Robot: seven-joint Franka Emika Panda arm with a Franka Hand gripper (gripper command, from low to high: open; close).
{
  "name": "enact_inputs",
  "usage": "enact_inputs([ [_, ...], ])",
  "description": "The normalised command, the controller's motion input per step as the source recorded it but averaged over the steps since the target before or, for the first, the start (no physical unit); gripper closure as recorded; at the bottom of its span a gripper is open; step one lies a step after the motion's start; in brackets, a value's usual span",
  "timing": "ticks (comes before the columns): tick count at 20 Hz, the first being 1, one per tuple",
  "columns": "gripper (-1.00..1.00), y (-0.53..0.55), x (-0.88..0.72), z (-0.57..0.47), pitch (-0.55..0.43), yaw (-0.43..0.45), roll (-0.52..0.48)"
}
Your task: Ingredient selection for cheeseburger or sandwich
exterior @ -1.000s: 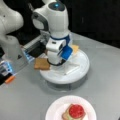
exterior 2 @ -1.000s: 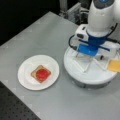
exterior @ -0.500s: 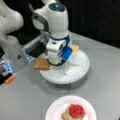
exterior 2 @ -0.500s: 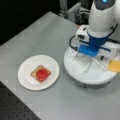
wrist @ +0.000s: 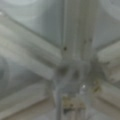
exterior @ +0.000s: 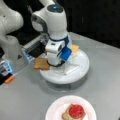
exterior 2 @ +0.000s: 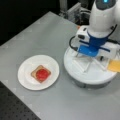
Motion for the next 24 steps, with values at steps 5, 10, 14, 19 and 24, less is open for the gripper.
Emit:
enact_inputs([
  [5, -1.00, 0.00, -0.22, -0.17, -0.171, 0.193, -0.019],
  [10, -1.00, 0.00, -0.24, -0.16, -0.153, 0.236, 0.000],
  [14, -1.00, 0.00, -0.23, -0.15, -0.143, 0.271, 0.055],
  [19, -1.00, 0.01, -0.17, -0.18, -0.156, 0.223, 0.126],
  [24, -1.00, -0.02, -0.19, -0.16, -0.121, 0.214, 0.159],
])
